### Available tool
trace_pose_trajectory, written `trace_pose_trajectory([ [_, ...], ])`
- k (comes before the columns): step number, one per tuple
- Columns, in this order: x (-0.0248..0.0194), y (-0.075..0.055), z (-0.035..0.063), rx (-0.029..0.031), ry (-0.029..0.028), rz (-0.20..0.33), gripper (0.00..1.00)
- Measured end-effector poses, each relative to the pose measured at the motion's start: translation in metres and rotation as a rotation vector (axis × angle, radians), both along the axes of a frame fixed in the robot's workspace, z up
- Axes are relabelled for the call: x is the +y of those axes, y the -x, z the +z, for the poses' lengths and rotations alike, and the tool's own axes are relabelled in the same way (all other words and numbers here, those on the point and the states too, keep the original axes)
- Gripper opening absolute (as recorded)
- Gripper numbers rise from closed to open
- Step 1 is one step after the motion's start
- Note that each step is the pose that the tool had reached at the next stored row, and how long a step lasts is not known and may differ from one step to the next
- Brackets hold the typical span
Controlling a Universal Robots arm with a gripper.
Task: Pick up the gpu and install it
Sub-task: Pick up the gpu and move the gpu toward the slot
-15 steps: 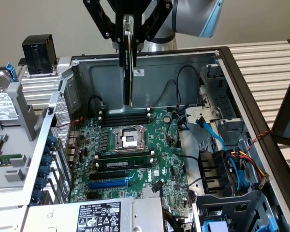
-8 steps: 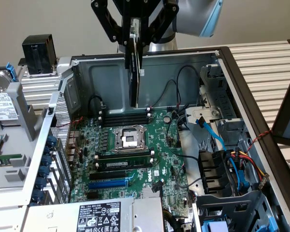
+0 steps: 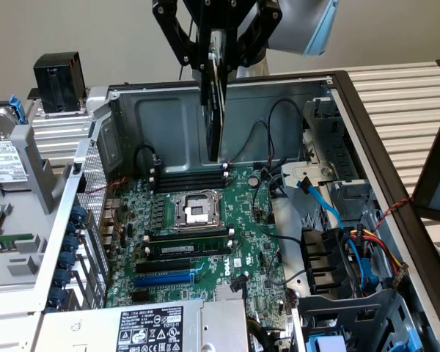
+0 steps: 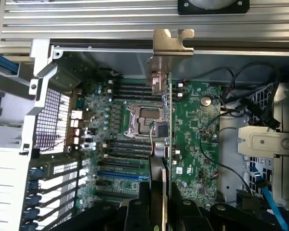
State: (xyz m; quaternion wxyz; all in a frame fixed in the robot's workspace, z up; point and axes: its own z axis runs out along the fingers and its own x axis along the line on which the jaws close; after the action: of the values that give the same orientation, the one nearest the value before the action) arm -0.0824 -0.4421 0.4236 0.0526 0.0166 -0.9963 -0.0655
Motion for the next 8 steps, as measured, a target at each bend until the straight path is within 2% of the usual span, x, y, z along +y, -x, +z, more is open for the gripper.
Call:
trace_pose_trajectory([
  [5,0.0075,-0.003,-0.0047,0.0001,-0.0001,0.003,0.27],
  [8,0.0140,-0.003,-0.0078,0.0001,0.0003,0.006,0.27],
])
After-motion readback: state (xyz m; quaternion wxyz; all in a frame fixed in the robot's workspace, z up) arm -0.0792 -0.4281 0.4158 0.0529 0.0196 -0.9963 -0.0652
